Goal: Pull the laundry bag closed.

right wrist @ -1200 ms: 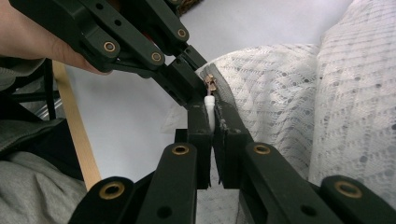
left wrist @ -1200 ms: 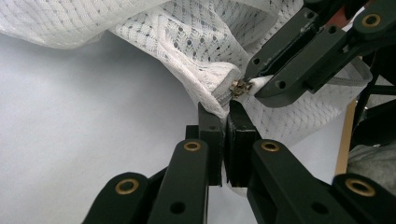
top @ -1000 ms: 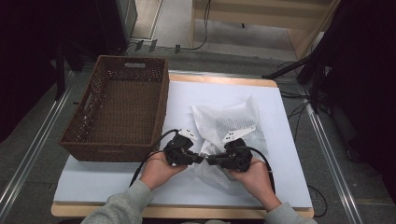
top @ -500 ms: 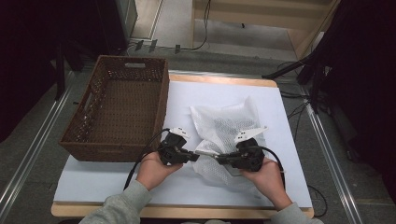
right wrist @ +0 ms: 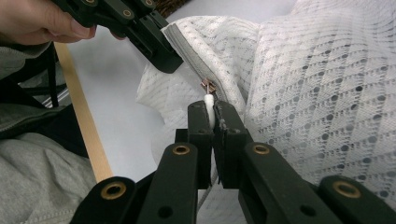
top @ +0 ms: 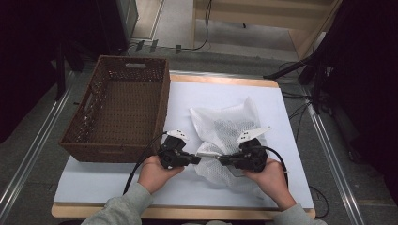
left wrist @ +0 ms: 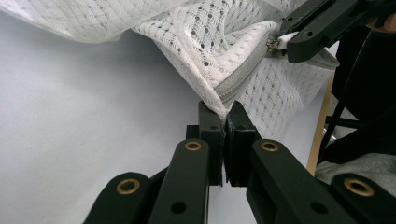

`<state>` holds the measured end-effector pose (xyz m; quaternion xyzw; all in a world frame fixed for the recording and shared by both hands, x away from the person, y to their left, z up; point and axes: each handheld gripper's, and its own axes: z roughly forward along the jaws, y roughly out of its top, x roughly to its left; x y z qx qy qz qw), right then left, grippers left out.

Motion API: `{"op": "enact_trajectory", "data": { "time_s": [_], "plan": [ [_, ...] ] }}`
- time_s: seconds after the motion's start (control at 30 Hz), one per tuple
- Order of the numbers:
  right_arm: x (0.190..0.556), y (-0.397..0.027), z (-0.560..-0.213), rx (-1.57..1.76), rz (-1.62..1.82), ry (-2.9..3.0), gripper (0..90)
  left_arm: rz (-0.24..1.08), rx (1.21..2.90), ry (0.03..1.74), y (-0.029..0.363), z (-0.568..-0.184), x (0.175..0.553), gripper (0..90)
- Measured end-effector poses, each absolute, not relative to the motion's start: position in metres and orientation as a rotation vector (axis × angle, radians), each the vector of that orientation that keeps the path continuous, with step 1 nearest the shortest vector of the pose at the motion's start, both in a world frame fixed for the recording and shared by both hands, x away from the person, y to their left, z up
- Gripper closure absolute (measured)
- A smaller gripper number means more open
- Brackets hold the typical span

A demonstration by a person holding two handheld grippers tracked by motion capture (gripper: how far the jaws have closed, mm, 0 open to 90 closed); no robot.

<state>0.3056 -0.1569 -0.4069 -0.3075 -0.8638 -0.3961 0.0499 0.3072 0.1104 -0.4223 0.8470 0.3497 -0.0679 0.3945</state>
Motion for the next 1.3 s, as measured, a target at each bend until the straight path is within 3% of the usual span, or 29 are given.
{"op": "enact_trajectory", "data": {
  "time_s": [1.3],
  "plan": [
    [0.295, -0.183, -0.402, -0.952, -1.206, -2.619, 87.8, -0.129, 2.158, 0.882, 0.113, -0.422, 0.306, 87.8]
  ]
}}
